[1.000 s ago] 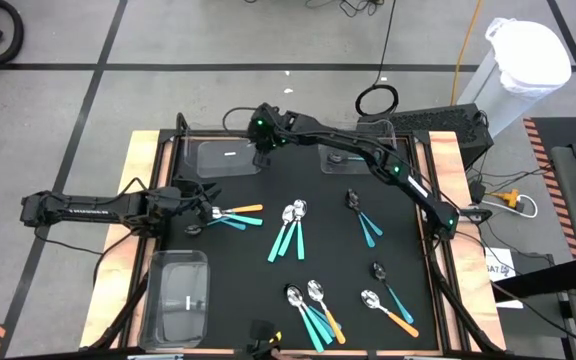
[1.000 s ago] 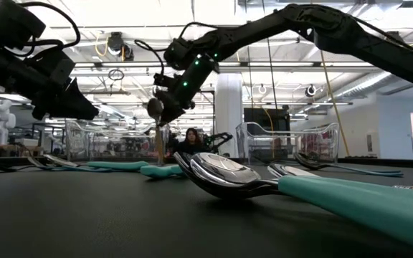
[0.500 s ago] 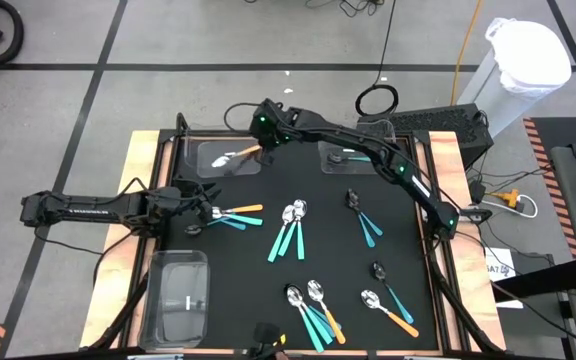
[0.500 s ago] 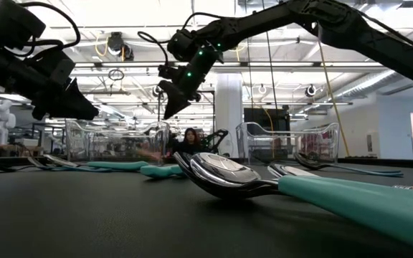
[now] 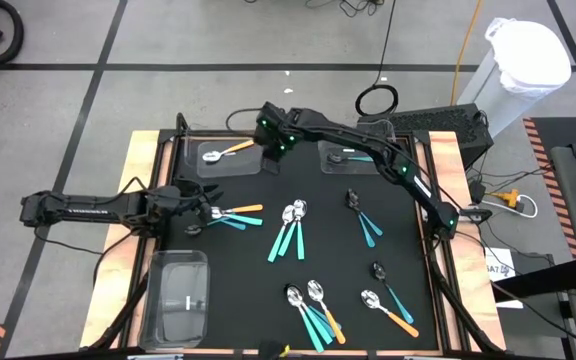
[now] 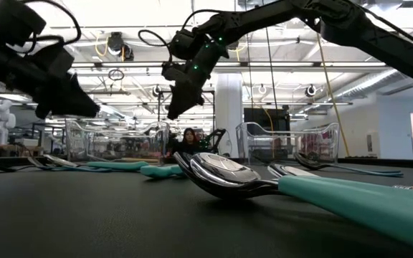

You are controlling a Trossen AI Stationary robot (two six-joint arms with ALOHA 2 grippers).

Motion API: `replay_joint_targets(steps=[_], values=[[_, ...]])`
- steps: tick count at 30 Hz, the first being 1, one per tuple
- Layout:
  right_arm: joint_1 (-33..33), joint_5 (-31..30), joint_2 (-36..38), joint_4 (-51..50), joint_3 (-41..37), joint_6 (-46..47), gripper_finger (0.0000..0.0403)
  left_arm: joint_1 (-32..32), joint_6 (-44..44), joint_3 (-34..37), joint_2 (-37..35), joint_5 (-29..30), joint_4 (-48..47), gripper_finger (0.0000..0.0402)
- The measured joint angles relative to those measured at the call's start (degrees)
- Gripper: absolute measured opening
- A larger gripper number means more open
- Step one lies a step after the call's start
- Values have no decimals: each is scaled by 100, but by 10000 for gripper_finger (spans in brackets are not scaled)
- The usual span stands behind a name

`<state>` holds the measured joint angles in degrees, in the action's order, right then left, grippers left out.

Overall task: Sort silverware by color (type)
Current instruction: Put the green spoon into the top right transparent bin

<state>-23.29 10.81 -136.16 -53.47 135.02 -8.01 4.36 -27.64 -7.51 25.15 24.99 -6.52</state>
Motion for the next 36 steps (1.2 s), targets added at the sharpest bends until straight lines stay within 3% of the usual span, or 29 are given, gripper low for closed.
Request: replay_joint_targets(steps=[8, 19, 25, 30, 36], values=[[307, -4, 98, -673, -8, -69, 109, -155, 295, -408, 270, -94, 0, 153], [556, -28, 1170, -790, -7, -151, 112, -302, 560, -795, 542, -87, 25, 153], [620, -37, 1587, -1033, -189, -101, 112, -302, 612, -798, 1078, -346, 633, 153], [679, -195, 2288, -587, -1404, 105, 112, -302, 610, -800, 1501, -406, 686, 153], [693, -508, 3639, 1372, -4151, 608, 112, -339, 828, -800, 1912, -507, 778, 153]])
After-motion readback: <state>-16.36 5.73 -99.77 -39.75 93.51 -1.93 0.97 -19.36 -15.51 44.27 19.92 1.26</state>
